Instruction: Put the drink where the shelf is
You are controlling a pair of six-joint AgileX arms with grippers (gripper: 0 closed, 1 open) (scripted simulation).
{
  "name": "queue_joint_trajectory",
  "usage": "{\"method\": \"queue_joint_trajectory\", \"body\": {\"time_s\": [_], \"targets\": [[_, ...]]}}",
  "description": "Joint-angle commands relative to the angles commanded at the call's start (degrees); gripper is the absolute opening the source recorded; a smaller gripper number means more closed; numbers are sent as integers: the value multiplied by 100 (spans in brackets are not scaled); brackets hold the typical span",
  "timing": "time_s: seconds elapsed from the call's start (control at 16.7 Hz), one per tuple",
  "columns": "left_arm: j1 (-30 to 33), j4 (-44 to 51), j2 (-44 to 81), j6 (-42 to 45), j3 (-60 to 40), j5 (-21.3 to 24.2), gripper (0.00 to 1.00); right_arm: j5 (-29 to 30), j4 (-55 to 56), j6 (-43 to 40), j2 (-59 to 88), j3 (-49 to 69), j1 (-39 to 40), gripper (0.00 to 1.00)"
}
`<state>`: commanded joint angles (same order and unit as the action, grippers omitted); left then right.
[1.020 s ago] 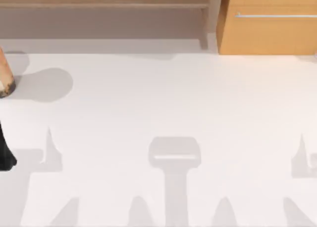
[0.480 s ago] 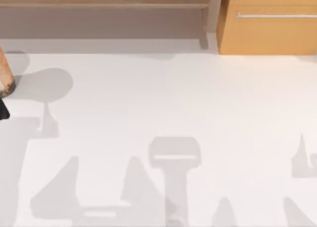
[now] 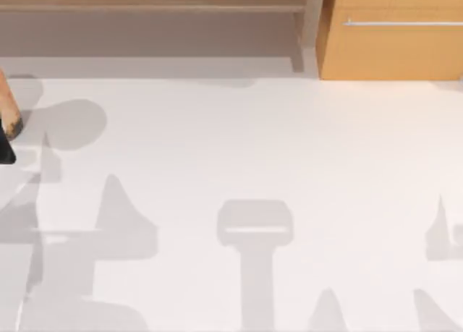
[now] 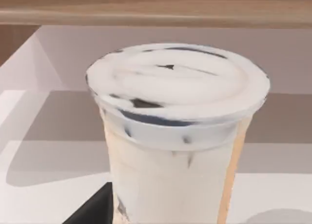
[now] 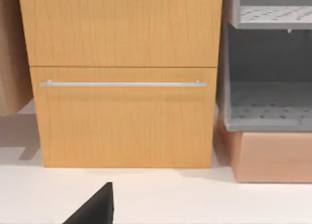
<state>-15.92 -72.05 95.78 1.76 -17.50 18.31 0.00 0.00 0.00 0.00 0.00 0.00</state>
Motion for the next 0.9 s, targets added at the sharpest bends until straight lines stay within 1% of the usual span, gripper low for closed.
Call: {"method": "queue_joint_trajectory", "body": {"time_s": [0.18,0.36,0.78,0.9], "targets": [[-184,-855,1141,31,-230,205,100,0,0,0,0,0,0,100],[-292,-1345,1752,55,-383,319,100,0,0,0,0,0,0,100],[-281,-1410,1849,58,-407,324,100,0,0,0,0,0,0,100],[-231,-1323,1955,52,-614,265,100,0,0,0,0,0,0,100]]}}
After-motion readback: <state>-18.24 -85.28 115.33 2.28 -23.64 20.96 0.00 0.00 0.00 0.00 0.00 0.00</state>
